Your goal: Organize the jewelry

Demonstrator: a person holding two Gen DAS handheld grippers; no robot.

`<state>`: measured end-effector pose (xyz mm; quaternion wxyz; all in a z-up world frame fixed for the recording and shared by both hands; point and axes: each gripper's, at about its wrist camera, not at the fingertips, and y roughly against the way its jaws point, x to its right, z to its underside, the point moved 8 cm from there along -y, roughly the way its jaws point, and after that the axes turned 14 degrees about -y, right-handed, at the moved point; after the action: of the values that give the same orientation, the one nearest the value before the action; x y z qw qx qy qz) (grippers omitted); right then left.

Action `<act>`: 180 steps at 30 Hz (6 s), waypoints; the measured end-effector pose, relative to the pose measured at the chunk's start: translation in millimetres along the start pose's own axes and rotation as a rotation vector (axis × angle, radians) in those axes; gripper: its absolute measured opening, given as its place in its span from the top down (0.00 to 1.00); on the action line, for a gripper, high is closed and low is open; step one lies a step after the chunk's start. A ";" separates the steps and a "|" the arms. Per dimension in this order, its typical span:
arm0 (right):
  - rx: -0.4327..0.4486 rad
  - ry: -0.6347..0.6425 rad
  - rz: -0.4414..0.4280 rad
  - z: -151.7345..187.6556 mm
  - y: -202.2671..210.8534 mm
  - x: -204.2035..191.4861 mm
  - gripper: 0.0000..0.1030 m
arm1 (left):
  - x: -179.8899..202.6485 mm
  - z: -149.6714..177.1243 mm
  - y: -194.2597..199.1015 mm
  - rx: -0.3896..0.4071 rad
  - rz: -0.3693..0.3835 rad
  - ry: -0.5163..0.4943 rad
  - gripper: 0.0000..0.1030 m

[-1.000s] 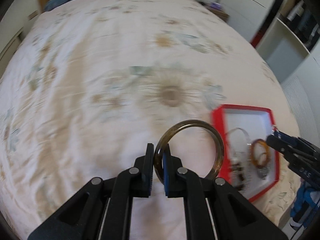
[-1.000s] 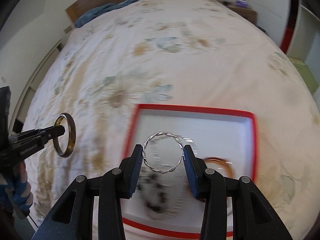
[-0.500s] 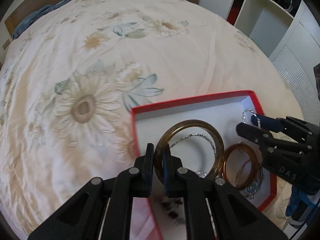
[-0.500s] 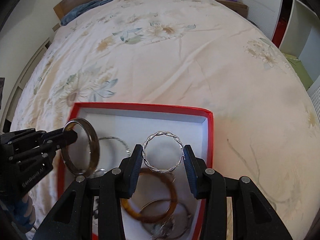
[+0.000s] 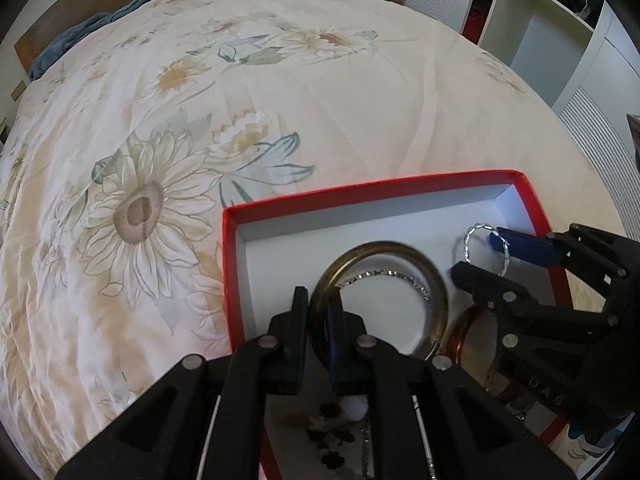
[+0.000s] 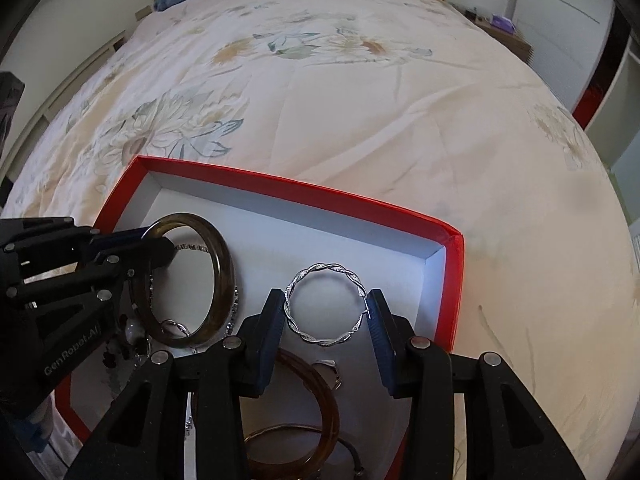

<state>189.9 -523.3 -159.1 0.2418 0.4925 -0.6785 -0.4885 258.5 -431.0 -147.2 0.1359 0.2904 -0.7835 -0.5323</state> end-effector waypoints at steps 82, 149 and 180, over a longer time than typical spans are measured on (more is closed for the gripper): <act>0.465 0.068 -0.116 236.9 327.5 -147.1 0.14 | 17.0 268.6 365.5 0.474 -0.300 0.179 0.47; 0.356 0.045 0.033 260.1 262.2 -116.8 0.11 | -0.2 296.8 306.5 0.351 -0.358 0.255 0.47; 0.300 -0.020 0.034 270.2 223.0 -96.8 0.00 | 14.0 313.6 261.8 0.257 -0.296 0.221 0.47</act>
<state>-86.6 -312.6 -53.0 0.1668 0.5067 -0.7544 -0.3825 2.3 -133.3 -33.8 0.1035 0.4737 -0.7740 -0.4071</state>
